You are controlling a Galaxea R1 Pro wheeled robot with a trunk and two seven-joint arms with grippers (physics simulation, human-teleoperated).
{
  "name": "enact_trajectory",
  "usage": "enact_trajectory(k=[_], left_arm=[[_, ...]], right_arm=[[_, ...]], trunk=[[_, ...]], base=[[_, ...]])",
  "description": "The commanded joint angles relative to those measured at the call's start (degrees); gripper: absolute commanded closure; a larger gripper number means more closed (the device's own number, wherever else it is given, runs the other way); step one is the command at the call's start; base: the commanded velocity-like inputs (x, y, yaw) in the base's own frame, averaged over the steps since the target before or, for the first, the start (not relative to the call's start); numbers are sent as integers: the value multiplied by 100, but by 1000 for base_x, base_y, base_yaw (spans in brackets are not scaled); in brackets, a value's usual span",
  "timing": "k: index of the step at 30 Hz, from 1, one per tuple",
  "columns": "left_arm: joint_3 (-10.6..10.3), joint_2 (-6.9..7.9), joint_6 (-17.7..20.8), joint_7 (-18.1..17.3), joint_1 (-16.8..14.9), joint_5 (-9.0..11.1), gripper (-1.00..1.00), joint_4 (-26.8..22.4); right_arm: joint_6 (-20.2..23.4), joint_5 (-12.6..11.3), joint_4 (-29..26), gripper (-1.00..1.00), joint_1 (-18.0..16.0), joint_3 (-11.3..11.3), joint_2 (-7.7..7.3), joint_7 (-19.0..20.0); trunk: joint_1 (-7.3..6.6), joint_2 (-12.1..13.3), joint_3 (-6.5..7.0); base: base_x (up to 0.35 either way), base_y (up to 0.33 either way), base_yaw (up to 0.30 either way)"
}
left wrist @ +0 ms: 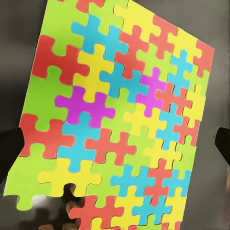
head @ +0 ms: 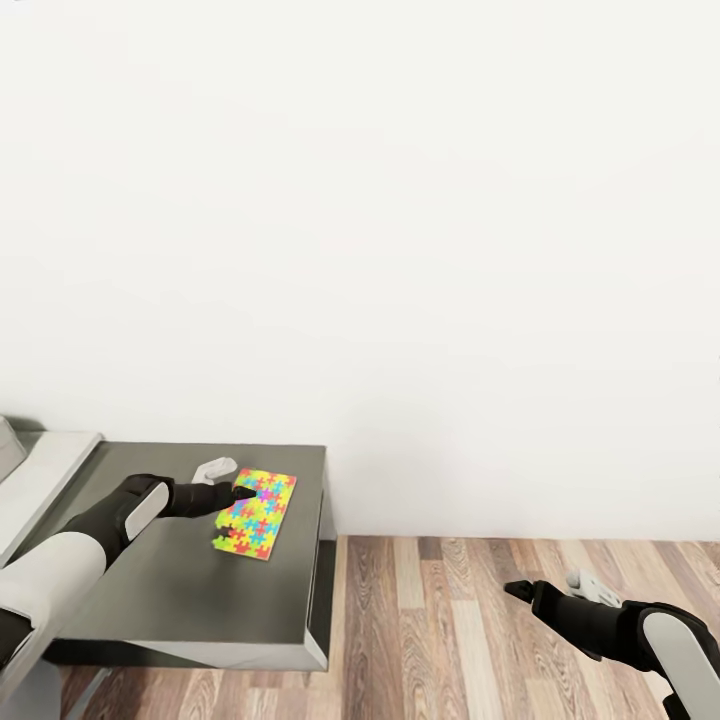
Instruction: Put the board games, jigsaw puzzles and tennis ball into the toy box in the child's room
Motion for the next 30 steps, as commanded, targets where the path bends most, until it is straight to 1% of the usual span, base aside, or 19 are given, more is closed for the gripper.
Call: enact_trajectory(k=[1, 6, 10, 30], left_arm=[[-24, 6, 19, -6, -4, 23, -100, -5], [-24, 6, 21, -6, -4, 23, -100, -6], [-24, 6, 24, -6, -4, 23, -100, -6], [-9, 6, 25, -9, -4, 23, -100, -5]], right_arm=[[17, -59, -5, -100, -6, -2, -3, -60], [17, -59, -5, -100, -6, -2, -4, -60], [23, -63, -5, -100, -6, -2, -5, -60], [26, -67, -5, -100, -6, -2, -6, -60]], trunk=[[4, -10, -2], [4, -10, 36], [4, -10, 47], [4, -10, 52]], base=[[0, 0, -147], [0, 0, -136], [-17, 0, -48], [-15, 11, -5]])
